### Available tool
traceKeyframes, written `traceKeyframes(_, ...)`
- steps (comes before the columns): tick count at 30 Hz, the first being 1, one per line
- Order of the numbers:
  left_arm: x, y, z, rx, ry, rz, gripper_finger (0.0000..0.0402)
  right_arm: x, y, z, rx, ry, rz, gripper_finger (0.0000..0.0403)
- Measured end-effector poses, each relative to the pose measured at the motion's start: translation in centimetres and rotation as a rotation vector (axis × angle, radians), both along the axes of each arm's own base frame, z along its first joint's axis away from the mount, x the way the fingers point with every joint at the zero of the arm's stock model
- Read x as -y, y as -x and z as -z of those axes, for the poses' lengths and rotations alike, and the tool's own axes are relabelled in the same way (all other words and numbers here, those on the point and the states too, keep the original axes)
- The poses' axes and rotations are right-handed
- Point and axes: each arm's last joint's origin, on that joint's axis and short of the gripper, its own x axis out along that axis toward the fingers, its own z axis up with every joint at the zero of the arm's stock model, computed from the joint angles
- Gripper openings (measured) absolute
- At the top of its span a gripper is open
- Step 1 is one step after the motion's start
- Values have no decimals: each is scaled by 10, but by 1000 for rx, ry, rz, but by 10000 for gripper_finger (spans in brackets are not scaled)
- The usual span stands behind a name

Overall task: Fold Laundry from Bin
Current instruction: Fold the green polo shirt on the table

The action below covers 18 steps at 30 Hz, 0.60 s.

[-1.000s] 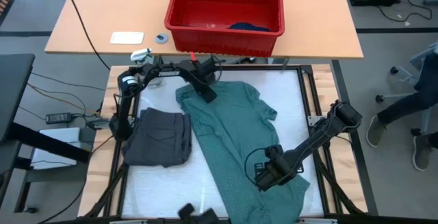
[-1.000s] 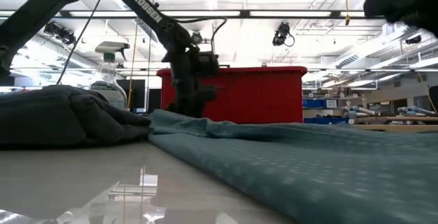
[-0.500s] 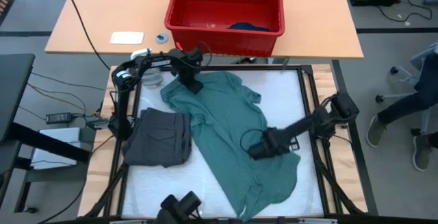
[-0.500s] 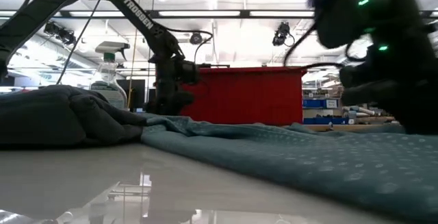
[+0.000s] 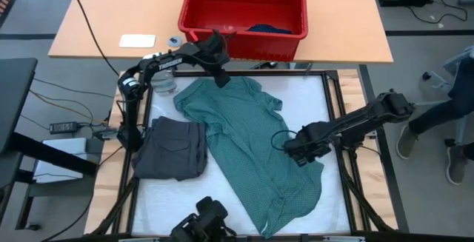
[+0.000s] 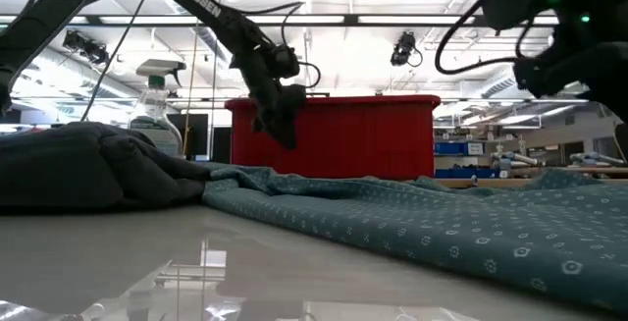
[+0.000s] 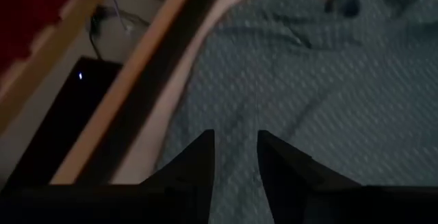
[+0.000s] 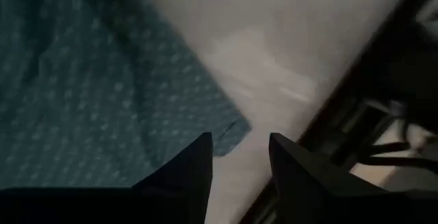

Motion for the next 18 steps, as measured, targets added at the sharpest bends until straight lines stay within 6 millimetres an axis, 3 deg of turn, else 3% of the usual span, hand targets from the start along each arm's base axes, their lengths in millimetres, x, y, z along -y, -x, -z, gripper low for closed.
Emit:
traceKeyframes(8,9,-12,0,42,-16,20,116,-3,10,40,79,-48,33,145)
traceKeyframes(11,15,-17,0,44,-13,34,116,-2,14,50,45,-41,26,108)
traceKeyframes(15,28,-27,0,48,0,51,116,-5,20,55,-12,-150,17,19)
traceKeyframes(18,38,-34,0,53,18,55,116,-10,25,45,-98,-249,33,16)
